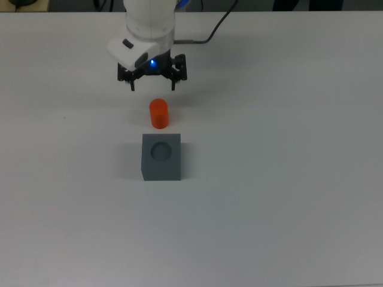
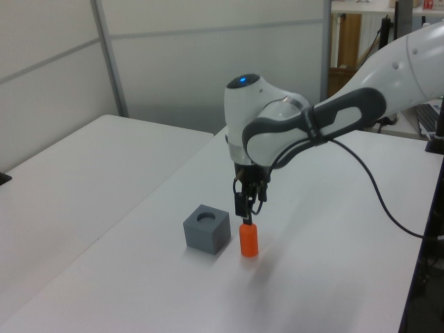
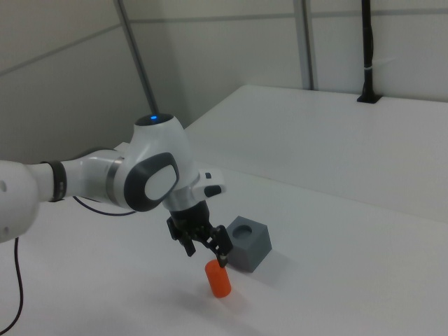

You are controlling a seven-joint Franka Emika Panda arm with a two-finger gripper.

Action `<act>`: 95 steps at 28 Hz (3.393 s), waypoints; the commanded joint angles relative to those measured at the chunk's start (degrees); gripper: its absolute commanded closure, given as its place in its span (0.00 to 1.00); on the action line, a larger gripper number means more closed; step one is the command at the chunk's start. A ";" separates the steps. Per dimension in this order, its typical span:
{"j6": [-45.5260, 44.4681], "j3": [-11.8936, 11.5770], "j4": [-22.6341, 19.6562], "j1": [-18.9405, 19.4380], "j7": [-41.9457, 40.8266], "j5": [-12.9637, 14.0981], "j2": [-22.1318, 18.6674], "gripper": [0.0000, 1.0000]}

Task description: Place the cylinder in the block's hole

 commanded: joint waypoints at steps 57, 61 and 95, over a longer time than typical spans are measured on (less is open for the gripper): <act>-14.04 0.05 31.48 -1.33 -2.64 2.15 13.16 0.82; -11.85 0.05 31.48 -0.62 -2.56 2.15 14.92 0.83; -7.18 0.23 30.34 1.40 -1.94 1.80 19.05 0.75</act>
